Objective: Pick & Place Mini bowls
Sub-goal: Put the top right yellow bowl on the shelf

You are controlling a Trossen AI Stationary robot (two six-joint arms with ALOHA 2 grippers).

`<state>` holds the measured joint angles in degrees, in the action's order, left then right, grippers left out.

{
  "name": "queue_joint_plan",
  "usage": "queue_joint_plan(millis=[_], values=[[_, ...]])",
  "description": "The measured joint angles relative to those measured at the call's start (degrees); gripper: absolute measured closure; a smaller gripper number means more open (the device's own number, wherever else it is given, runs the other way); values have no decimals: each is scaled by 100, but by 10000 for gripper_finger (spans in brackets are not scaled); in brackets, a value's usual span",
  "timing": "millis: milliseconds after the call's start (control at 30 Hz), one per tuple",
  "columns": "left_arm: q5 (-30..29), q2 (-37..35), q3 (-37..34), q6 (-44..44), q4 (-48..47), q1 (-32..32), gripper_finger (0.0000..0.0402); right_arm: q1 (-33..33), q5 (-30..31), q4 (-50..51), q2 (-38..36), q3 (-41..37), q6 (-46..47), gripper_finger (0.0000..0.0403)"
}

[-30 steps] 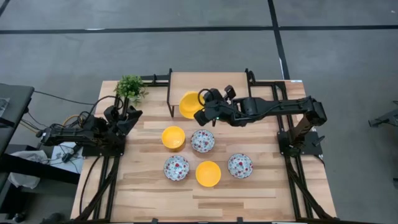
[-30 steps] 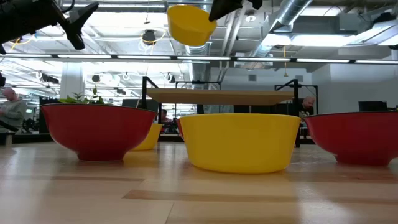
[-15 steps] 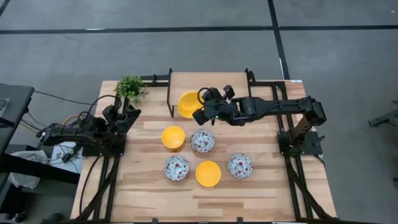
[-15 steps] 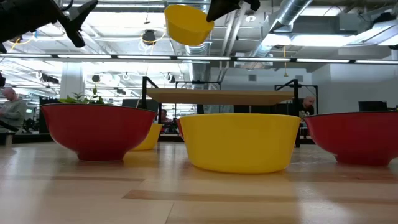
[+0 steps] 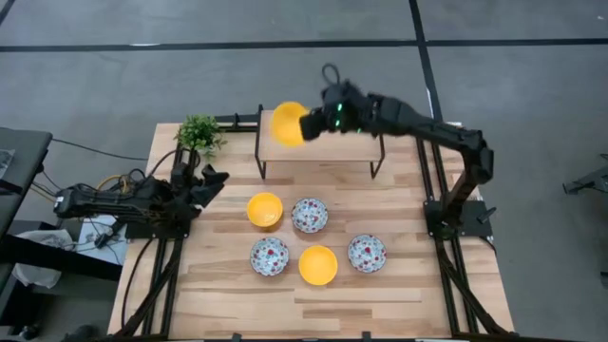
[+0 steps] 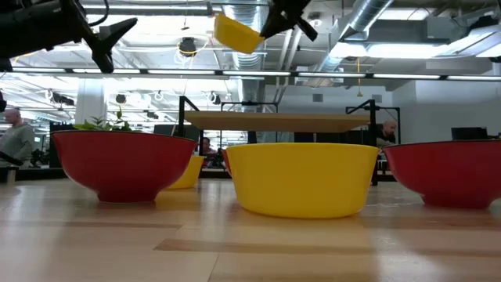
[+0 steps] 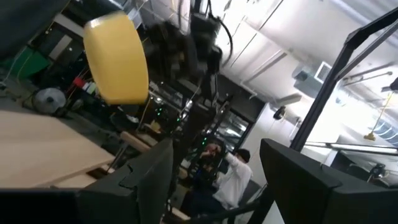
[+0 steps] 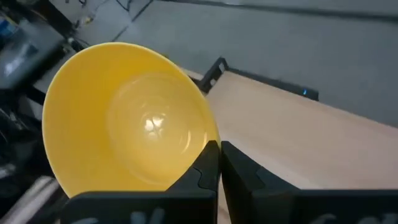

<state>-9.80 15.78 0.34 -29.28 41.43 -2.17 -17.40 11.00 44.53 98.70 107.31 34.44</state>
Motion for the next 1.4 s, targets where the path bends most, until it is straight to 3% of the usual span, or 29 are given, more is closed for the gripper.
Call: queue_joint_plan(millis=[267, 533, 700, 833, 1033, 1167, 1400], values=[[0, 213, 0, 330, 1, 2, 160, -695, -1139, 340, 3, 603, 119, 403], [0, 350, 0, 350, 5, 2, 160, -933, -1687, 301, 40, 764, 3, 403], [2, 380, 0, 350, 0, 2, 160, -1020, -2068, 375, 447, 806, 128, 403], [9, 395, 0, 345, -2, 2, 160, -1134, -2113, 811, 1101, 1320, 111, 403], [19, 412, 0, 334, 0, 0, 160, -1358, -2161, 1949, 2181, 2788, 43, 403], [12, 413, 0, 350, -2, 0, 160, -1419, -2528, 1964, 2309, 2539, 154, 403], [-2, 431, 0, 350, -1, 0, 160, -1396, -2429, 2260, 2470, 2555, 124, 403]])
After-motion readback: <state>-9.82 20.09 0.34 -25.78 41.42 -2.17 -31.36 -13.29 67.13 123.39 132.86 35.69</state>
